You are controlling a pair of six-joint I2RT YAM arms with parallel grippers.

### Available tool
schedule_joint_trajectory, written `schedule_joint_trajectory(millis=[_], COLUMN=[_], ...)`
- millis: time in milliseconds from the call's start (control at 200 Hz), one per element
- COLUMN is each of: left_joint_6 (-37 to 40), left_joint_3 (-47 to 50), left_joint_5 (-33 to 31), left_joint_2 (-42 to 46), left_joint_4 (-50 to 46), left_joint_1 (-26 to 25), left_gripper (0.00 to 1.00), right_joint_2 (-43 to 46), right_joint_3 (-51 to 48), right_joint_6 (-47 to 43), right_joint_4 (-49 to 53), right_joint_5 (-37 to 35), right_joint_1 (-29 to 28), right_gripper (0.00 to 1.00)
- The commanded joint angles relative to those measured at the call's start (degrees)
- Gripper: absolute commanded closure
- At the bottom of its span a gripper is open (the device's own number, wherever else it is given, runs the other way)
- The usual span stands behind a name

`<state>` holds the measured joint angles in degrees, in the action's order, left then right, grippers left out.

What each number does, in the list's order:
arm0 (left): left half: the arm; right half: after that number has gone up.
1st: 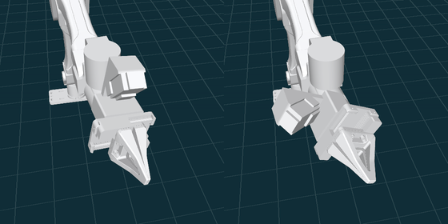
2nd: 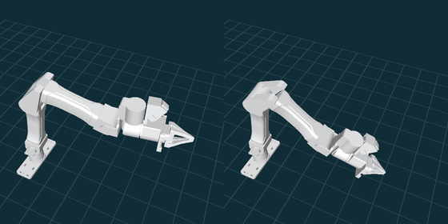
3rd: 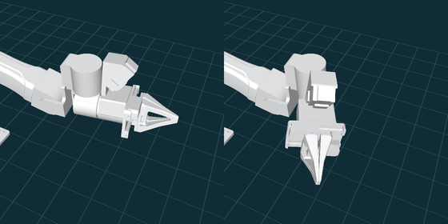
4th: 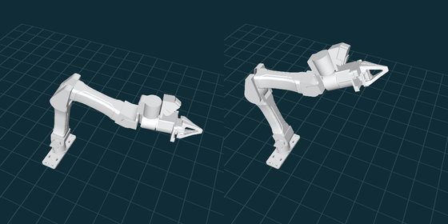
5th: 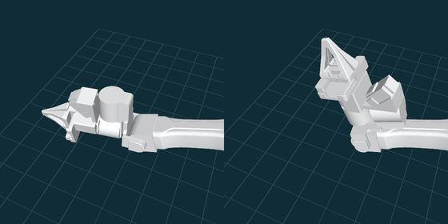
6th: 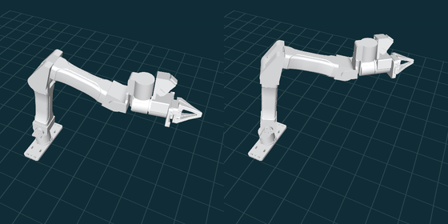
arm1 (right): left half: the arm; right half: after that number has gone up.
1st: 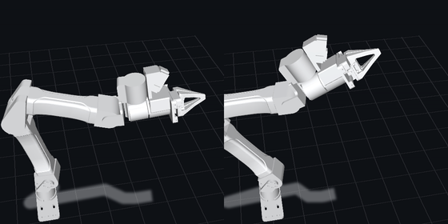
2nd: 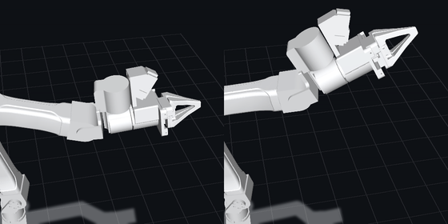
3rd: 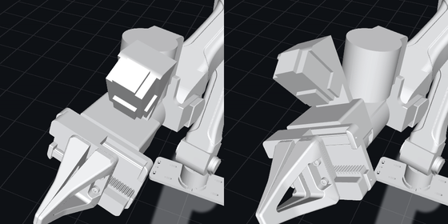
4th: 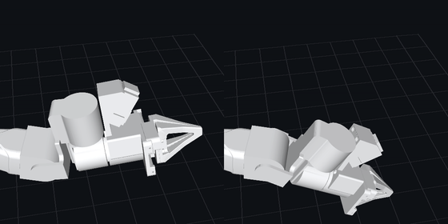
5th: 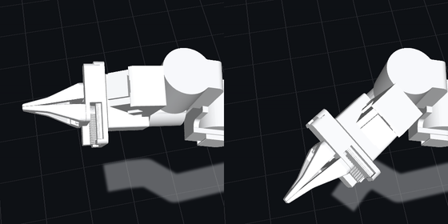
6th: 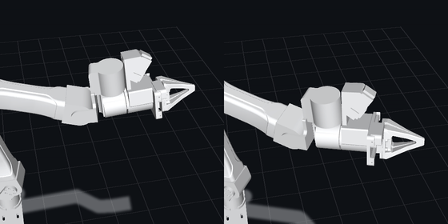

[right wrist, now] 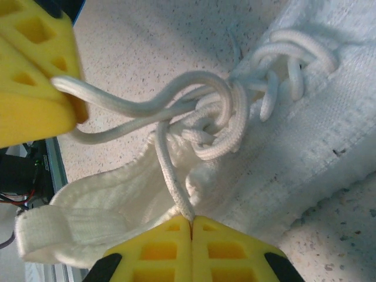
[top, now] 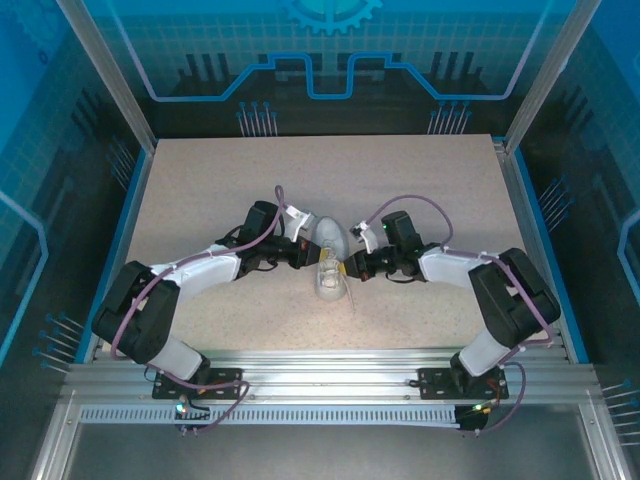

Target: Tie the shoes

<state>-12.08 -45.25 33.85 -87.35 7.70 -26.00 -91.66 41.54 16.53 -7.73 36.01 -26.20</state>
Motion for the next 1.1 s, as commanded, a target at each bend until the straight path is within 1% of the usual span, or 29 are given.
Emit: schedule_joint_trajectory(millis=[0, 210, 295, 400, 525, 670, 846, 921, 1096], left_joint_6=[0.77, 0.54, 0.4, 0.21, 0.09, 0.19, -0.05, -0.08, -0.07], left_joint_3=[-1.77, -1.81, -1.77, -1.67, -1.58, -1.37, -1.19, -1.23, -1.28], left_joint_5=[0.08, 0.25, 0.17, 0.17, 0.2, 0.31, 0.34, 0.33, 0.45], left_joint_2=[1.48, 1.39, 1.39, 1.24, 1.22, 1.21, 0.98, 0.89, 0.95], left_joint_4=[-1.15, -0.86, -0.64, -0.32, -0.06, 0.07, 0.56, 0.73, 0.57], left_joint_1=[-0.02, -0.1, -0.19, -0.28, -0.37, -0.44, -0.46, -0.46, -0.46], left_gripper=[1.0, 1.0, 1.0, 1.0, 1.0, 1.0, 1.0, 1.0, 1.0], right_joint_2=[3.09, 2.75, 1.27, -1.03, -2.85, -4.62, -6.68, -7.36, -8.91], right_joint_3=[-0.53, 0.78, 1.84, 2.1, 1.63, 1.42, 0.2, 0.11, 0.67], right_joint_6=[1.59, 5.53, 8.81, 13.72, 18.69, 22.36, 29.18, 29.99, 28.69], right_joint_4=[-1.33, -2.12, -3.32, -7.37, -14.74, -18.0, -24.97, -25.84, -23.48], right_joint_5=[-1.97, -3.11, -3.18, -1.18, 0.82, 1.91, 2.64, 2.13, -0.33], right_joint_1=[-0.11, 0.44, 0.75, 0.97, 0.91, 0.88, 0.65, 0.31, -0.22], right_gripper=[1.0, 1.0, 1.0, 1.0, 1.0, 1.0, 1.0, 1.0, 1.0])
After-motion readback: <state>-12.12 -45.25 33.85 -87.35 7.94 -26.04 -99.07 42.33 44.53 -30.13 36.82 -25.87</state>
